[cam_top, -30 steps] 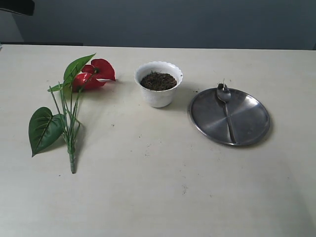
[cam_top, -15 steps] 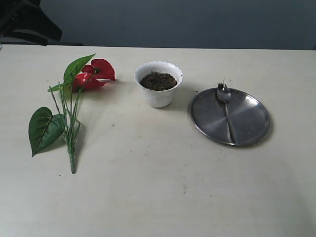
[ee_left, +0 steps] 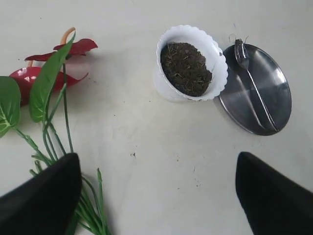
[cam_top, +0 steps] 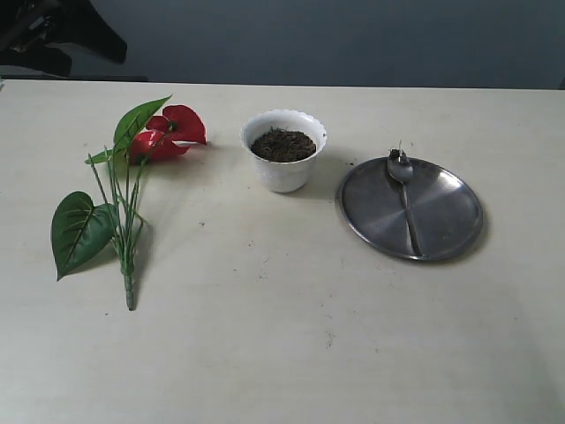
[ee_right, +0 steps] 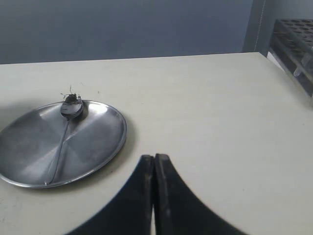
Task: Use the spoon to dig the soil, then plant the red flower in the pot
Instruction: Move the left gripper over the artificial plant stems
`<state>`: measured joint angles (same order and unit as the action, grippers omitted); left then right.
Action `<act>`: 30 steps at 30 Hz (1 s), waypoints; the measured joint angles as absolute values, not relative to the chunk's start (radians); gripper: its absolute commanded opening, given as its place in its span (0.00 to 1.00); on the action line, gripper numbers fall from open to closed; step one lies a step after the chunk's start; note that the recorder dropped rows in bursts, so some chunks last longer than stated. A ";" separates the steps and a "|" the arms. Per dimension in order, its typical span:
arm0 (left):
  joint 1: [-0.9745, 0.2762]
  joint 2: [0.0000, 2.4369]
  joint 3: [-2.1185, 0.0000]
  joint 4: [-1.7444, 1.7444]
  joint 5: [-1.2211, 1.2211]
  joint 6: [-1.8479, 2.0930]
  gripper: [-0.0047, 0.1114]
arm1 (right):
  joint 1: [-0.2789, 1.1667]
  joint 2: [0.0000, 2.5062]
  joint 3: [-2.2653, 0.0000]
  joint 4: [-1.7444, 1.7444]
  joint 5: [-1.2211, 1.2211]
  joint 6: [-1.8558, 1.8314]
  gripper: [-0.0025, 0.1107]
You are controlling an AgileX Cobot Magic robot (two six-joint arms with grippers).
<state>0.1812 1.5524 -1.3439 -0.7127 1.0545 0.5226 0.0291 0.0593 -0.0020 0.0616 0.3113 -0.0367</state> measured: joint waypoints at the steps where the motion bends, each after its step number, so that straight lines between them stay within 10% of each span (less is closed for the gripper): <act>1: 0.181 1.552 -1.344 -0.713 1.052 0.523 0.73 | 0.029 0.059 -0.002 0.062 0.311 -0.037 0.02; 30: 0.181 1.552 -1.344 -0.705 1.027 0.545 0.94 | 0.029 0.059 -0.002 0.062 0.311 -0.037 0.02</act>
